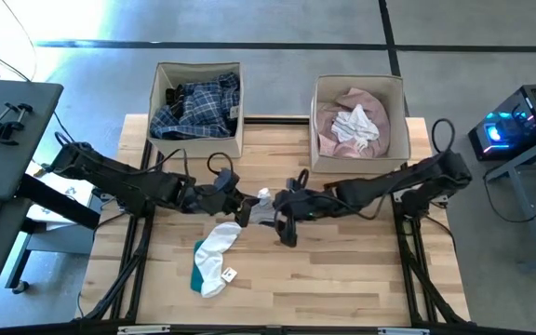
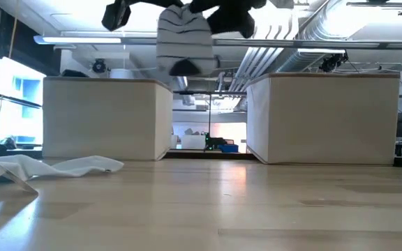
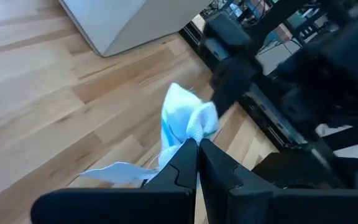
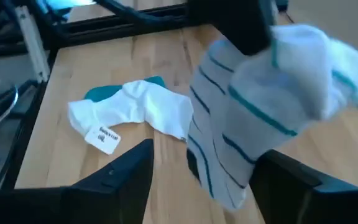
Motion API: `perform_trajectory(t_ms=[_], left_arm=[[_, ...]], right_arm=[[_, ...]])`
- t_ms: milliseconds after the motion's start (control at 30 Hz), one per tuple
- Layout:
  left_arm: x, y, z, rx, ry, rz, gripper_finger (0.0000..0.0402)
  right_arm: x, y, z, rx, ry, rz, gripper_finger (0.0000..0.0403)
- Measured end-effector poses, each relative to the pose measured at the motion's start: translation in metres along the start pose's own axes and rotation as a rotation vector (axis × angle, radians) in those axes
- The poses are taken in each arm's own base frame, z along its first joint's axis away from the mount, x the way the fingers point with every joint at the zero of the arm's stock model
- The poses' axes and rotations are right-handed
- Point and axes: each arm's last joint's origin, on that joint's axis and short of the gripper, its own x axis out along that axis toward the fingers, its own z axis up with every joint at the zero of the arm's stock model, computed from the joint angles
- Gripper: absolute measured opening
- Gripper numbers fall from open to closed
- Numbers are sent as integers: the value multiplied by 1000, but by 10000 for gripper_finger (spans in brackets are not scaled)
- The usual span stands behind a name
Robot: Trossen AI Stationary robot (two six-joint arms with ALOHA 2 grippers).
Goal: Sort clothes
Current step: Put the white patterned sock into the right laundry organizer
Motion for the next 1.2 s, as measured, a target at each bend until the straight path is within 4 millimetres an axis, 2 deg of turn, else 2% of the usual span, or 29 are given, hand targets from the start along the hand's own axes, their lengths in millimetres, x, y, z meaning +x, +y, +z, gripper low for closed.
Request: perform_trajectory(t_ms=[100, 200, 467, 567, 700, 833, 1033, 1200], left_arm=[[1, 0, -2, -4, 6, 2, 0], [1, -1, -2, -5, 5, -5, 0], [0, 0, 0, -55, -66, 41, 9], [0, 1, 0, -63, -82, 57, 28], [-1, 7, -6, -60, -35, 112, 58], [-3, 14, -14, -52, 19, 184, 77], [-6, 15, -18, -39, 40, 206, 82], [-6, 15, -18, -32, 27, 213, 82]], right_arm=[[7, -5, -1, 42, -5, -40, 228], [12, -6, 1, 44, -34, -55, 198], [16, -3, 2, 53, -54, -20, 58], [5, -1, 0, 40, -13, -2, 10], [-31, -1, 4, 64, 15, -25, 13], [-82, -13, 9, 64, -1, -109, 4], [-165, -59, 9, 168, -78, -359, 2], [-214, -108, -7, 286, -36, -587, 2]])
